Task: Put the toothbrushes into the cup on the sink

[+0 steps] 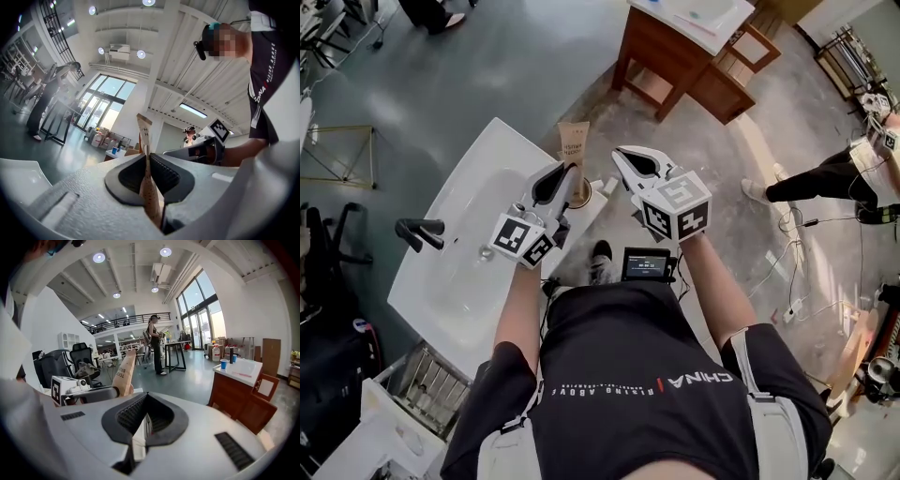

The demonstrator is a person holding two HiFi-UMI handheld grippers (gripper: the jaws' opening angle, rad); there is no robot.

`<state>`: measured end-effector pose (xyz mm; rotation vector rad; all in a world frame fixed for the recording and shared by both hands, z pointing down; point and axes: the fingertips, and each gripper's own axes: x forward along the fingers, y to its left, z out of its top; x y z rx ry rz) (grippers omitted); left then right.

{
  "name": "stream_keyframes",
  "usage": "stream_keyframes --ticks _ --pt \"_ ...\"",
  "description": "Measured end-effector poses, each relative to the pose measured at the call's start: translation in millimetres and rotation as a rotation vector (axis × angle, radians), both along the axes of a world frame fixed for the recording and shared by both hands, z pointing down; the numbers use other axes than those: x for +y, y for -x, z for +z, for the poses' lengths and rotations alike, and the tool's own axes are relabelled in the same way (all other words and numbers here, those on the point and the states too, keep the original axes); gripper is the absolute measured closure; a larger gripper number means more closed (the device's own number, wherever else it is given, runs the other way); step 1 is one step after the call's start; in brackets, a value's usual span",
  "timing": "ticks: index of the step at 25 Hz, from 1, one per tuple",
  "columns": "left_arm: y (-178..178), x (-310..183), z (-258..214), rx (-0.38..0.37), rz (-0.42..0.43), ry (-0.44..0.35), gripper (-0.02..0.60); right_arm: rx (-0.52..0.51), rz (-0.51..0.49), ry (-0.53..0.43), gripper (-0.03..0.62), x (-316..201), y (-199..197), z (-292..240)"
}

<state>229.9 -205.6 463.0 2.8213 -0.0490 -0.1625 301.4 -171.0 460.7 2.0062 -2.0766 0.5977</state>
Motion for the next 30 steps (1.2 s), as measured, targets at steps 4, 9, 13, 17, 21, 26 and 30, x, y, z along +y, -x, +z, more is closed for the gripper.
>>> stream_keyframes --ticks 4,9,13,17,21,26,30 --pt "-0.6 -3.1 11.1 -0.006 -0.025 -0.005 0.545 0.014 -0.015 0.016 0.585 -2.6 -3.8 4.0" --pt "-0.6 1.6 21.8 -0.012 -0.035 -0.009 0.543 0.018 -0.029 0.03 0.585 -5.6 -5.7 7.7" --pt "-0.2 3.6 23.8 -0.027 -0.037 -0.024 0.543 0.015 -0.037 0.032 0.585 -8.6 -5.5 8.8" --pt "2.0 6.1 28.3 -0.09 -0.023 -0.075 0.543 0.009 -0.041 0.03 0.585 -11.2 -2.3 8.8" --pt "3.9 10.1 35.9 -0.171 0.002 -0.132 0.543 0.0 -0.038 0.025 0.585 -11.3 0.6 9.0" --pt "10.9 15.5 50.6 -0.283 0.044 -0.163 0.528 -0.015 -0.035 0.022 0.585 -10.0 7.4 11.2" --pt "18.2 24.4 62.2 -0.368 0.109 -0.155 0.445 -0.04 -0.02 0.023 0.585 -4.5 16.0 13.0"
